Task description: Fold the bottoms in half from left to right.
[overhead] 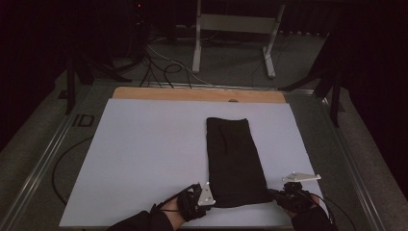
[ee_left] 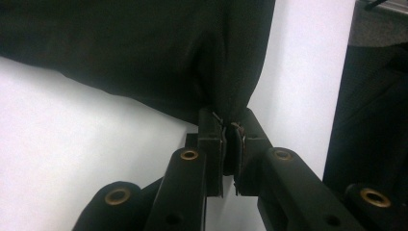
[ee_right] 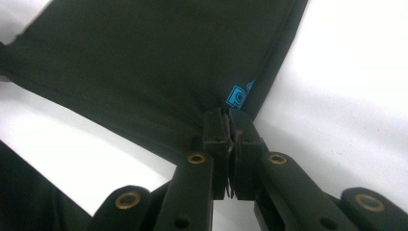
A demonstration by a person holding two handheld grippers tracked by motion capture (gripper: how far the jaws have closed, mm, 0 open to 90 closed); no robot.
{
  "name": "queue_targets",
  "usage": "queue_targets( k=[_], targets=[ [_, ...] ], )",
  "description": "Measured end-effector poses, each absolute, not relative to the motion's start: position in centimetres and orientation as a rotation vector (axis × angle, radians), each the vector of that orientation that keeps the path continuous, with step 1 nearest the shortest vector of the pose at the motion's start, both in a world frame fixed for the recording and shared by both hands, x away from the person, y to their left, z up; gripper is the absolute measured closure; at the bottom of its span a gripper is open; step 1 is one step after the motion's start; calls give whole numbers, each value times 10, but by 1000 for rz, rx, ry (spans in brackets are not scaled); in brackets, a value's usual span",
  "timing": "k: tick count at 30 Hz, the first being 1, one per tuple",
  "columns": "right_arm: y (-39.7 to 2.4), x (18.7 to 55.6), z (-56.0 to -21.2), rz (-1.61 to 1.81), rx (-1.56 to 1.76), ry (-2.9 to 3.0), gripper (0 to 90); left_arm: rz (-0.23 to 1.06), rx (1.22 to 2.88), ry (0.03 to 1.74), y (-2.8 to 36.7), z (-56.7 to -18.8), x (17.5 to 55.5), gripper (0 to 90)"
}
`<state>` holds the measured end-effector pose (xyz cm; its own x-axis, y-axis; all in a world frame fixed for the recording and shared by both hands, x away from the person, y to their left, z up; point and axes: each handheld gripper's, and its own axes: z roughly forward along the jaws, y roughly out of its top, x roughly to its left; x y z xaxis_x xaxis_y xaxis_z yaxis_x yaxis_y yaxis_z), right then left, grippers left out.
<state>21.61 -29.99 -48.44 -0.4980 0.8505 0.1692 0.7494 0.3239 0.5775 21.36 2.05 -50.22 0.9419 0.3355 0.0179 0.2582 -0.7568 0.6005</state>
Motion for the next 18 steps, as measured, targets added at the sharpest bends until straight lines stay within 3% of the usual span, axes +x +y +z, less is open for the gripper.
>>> queue_targets(
  k=[14, 18],
  targets=[
    [-291, 216, -496, 749, 1445, 2477, 873, 79, 2478, 424, 21, -506, 216, 819],
    [-291, 217, -497, 725, 1449, 2465, 809, 40, 2466, 417, 21, -506, 216, 759]
  ],
)
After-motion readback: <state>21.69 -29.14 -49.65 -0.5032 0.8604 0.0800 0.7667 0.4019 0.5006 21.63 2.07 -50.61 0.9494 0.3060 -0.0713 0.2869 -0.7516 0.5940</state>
